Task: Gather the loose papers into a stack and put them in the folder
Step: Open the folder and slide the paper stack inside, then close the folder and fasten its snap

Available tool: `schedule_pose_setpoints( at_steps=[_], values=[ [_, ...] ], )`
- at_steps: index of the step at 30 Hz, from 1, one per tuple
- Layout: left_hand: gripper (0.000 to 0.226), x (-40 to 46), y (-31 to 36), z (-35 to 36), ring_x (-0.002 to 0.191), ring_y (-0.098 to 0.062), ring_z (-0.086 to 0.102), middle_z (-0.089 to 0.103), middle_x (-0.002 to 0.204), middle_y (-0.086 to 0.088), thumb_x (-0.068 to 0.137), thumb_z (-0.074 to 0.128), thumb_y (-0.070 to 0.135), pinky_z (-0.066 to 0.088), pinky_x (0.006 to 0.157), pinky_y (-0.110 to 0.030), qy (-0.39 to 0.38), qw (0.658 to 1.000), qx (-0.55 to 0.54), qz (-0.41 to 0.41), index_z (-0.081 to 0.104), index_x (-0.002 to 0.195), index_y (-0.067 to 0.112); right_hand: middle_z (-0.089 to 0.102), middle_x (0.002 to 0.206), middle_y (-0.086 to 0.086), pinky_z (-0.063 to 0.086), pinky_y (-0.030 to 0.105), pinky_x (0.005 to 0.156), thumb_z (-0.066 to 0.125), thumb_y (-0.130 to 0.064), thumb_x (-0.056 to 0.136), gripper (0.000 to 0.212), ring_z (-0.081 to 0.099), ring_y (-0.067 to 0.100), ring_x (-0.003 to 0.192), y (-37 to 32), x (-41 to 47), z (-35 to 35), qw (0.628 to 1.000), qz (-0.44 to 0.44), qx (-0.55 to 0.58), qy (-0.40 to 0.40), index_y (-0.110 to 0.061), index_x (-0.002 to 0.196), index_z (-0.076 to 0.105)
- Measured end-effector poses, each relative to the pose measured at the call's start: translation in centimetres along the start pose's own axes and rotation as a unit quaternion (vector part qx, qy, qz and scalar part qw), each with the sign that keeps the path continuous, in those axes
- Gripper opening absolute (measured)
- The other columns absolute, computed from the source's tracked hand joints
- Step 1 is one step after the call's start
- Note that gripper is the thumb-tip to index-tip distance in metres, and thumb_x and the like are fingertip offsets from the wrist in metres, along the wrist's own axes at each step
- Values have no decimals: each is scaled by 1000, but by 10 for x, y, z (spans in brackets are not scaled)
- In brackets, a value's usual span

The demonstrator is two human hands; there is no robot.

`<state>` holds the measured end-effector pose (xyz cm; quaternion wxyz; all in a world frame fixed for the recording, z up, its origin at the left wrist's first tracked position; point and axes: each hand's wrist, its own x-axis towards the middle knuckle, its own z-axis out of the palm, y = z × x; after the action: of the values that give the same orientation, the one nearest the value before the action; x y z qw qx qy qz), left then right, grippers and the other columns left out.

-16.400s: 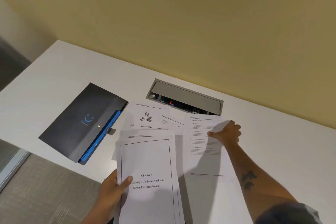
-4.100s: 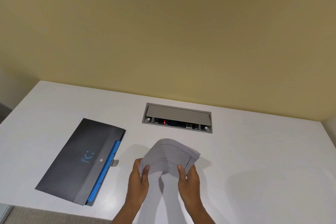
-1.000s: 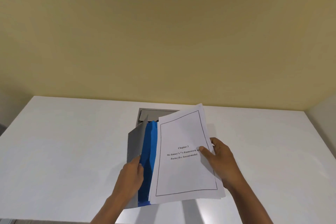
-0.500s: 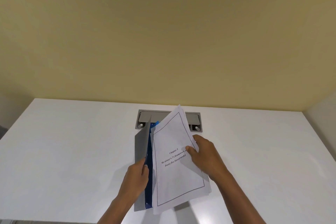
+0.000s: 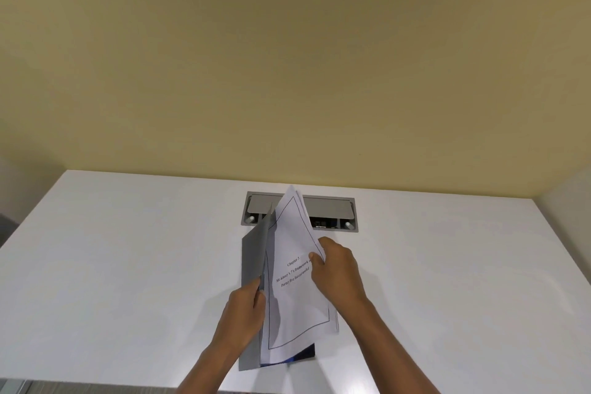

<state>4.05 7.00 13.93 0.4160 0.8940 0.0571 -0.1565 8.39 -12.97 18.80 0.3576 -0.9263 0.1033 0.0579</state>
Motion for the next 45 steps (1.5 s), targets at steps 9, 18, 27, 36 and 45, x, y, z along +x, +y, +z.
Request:
schedule_pose_setpoints(
  at_steps=[9,18,27,36,45],
  values=[
    [16,0,-4,3,65,-15,65,66,78,6,103,48,21,53,62,-17,1,1000,4,-6,64,105,21,77,104,6,55,29,73,60,-16,106,17,67,19,83,5,10,-10,999,-8,26,25,-5,110,72],
    [20,0,0,11,86,-15,69,68,115,6,104,46,24,61,74,-20,-2,1000,-12,-2,62,116,24,73,96,4,65,38,71,56,-23,108,14,71,21,79,6,-10,32,999,-6,20,28,-11,105,63],
    [32,3,4,18,103,-24,71,72,121,-4,104,46,23,57,98,-38,20,999,-29,-11,62,131,18,64,87,-18,46,7,56,53,-30,109,5,65,6,72,-4,-26,92,998,64,2,6,-34,112,53],
    [27,2,0,22,95,-18,72,74,110,0,104,47,21,58,95,-31,25,999,-31,2,66,123,18,57,92,-11,52,21,78,60,-25,106,17,57,7,80,10,-26,107,996,33,-53,-69,-22,122,61],
    [28,5,2,35,89,-12,70,72,106,6,103,48,27,59,87,-20,8,1000,0,-6,62,127,20,61,91,-8,59,24,85,61,-31,106,4,61,9,84,29,-26,99,995,65,-25,-71,-28,103,61]
  ],
)
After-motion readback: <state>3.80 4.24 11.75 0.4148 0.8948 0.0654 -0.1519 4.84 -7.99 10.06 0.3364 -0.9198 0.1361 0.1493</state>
